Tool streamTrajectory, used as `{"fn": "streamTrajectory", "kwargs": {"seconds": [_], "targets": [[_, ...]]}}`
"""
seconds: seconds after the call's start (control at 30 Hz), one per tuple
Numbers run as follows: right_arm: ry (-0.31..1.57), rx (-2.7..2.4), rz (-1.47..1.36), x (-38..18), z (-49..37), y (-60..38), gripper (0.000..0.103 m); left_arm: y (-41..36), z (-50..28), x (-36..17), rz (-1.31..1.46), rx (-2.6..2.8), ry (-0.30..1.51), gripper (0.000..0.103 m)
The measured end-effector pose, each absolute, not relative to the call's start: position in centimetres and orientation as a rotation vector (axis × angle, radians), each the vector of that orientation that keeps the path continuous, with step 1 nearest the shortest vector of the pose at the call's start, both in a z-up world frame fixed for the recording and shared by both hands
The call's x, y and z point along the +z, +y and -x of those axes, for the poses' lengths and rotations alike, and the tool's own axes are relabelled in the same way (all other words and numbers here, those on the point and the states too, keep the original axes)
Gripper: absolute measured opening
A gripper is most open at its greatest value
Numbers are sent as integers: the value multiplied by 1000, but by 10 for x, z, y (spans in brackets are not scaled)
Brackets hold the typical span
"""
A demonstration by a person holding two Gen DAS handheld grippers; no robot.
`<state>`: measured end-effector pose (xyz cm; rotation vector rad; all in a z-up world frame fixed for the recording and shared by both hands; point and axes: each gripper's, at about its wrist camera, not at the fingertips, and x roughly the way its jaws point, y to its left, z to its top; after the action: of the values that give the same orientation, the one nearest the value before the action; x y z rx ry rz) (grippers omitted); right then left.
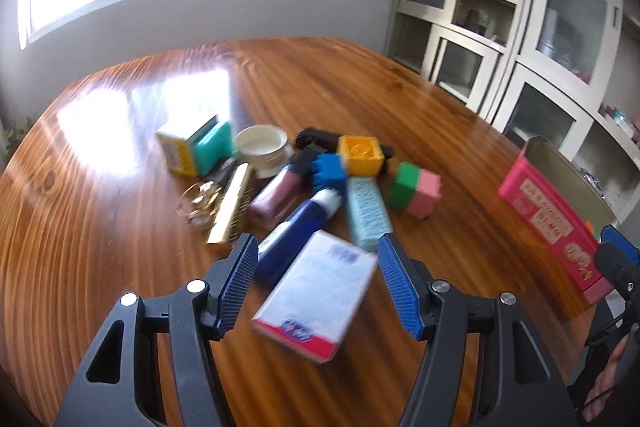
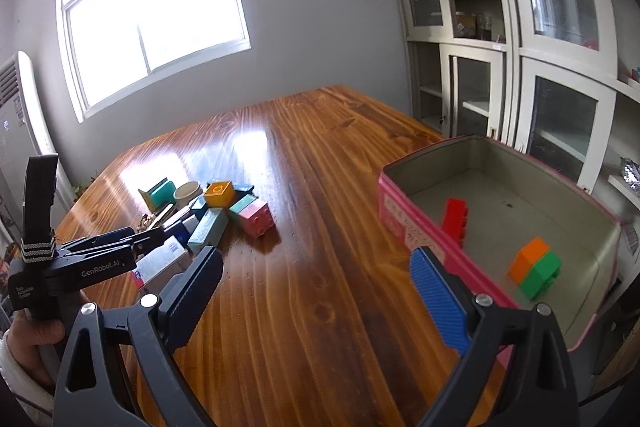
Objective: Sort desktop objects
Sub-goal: 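Withdraw both tools from the tin back toward the table, then grasp the white medicine box with the left tool while the right tool grasps the pink-green brick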
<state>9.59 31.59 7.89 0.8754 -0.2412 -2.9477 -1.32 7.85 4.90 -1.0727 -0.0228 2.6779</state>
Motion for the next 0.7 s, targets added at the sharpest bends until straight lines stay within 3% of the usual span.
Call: {"fn": "streamTrajectory", "kwargs": {"seconds": [0.7], "targets": [[-220, -2774, -962, 67, -59, 295, 97, 79, 20, 31, 1155, 2548, 25, 66]]}}
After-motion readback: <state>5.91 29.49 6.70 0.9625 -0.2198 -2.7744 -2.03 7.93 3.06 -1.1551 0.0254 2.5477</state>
